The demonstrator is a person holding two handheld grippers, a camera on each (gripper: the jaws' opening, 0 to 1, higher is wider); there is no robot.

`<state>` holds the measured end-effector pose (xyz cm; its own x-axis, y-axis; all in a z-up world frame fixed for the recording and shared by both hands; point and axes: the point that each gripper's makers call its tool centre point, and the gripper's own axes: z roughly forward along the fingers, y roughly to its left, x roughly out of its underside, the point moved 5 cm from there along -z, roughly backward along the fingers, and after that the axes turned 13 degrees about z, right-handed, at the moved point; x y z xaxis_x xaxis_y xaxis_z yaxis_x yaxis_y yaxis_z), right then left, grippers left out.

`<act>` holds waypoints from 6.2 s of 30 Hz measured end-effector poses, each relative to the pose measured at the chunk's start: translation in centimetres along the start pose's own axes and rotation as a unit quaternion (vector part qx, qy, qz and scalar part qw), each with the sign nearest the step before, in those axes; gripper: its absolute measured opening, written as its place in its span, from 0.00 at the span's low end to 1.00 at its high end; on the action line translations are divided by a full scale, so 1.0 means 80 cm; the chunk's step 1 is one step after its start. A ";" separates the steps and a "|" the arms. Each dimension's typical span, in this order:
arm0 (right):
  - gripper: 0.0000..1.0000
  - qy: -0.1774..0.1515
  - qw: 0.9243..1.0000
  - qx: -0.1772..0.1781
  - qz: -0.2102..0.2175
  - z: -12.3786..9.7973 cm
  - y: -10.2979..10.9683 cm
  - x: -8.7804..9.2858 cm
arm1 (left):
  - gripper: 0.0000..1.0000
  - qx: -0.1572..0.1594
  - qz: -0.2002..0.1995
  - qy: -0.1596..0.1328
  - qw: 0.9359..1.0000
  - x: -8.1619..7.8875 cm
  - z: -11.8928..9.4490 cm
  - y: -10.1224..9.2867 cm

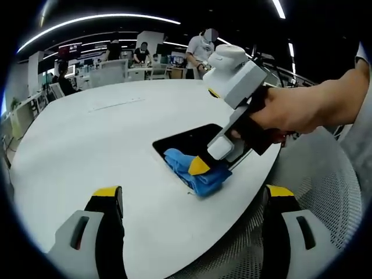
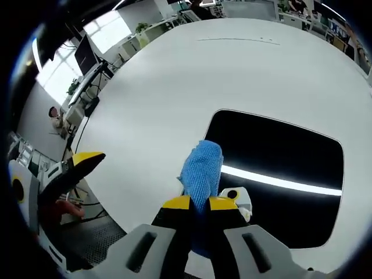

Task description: Wipe the mirror surface with the cleaning cloth until all visible marks leave the cleaned area.

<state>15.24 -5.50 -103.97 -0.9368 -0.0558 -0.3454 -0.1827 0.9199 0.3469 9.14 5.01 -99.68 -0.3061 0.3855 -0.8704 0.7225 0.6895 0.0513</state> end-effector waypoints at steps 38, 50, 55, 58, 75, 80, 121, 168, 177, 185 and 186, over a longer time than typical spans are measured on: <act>0.03 -0.013 0.999 0.030 -0.044 0.032 -0.016 -0.095 | 0.99 0.004 -0.010 0.007 1.000 0.006 0.000 -0.002; 0.03 -0.006 0.996 0.051 -0.068 0.036 -0.017 -0.118 | 0.99 -0.001 -0.006 0.000 1.000 0.005 -0.006 0.000; 0.03 -0.002 0.996 0.059 -0.074 0.046 -0.018 -0.130 | 0.99 0.002 -0.006 0.004 1.000 0.007 -0.004 -0.001; 0.03 -0.001 0.996 0.057 -0.073 0.047 -0.019 -0.129 | 0.99 0.003 -0.009 0.005 1.000 0.007 -0.003 0.000; 0.03 0.002 0.996 0.059 -0.072 0.040 -0.034 -0.127 | 0.99 0.016 -0.011 0.010 1.000 0.010 -0.009 -0.004; 0.03 0.000 0.995 0.064 -0.072 0.037 -0.040 -0.125 | 0.99 0.023 -0.002 0.010 1.000 0.012 -0.013 -0.007; 0.03 0.018 0.996 0.079 -0.046 0.019 -0.063 -0.101 | 0.99 -0.040 0.028 0.003 0.999 0.000 -0.021 0.010; 0.03 0.020 0.999 0.037 -0.032 -0.016 -0.042 -0.006 | 0.99 -0.032 0.023 0.015 0.999 0.005 -0.018 0.013; 0.03 0.023 0.999 0.031 -0.030 -0.021 -0.040 0.009 | 0.99 -0.034 0.024 0.017 0.999 0.006 -0.018 0.011; 0.03 0.030 0.999 0.026 -0.026 -0.021 -0.039 0.016 | 0.99 -0.028 0.024 0.019 0.999 0.007 -0.019 0.006; 0.03 0.030 0.999 0.025 -0.026 -0.022 -0.039 0.017 | 0.99 -0.027 0.026 0.021 0.999 0.008 -0.019 0.005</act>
<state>13.98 -9.14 -104.03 -0.9429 -0.1266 -0.3081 -0.2183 0.9335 0.2845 8.29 6.44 -99.46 -0.2960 0.4469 -0.8442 0.7033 0.7000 0.1239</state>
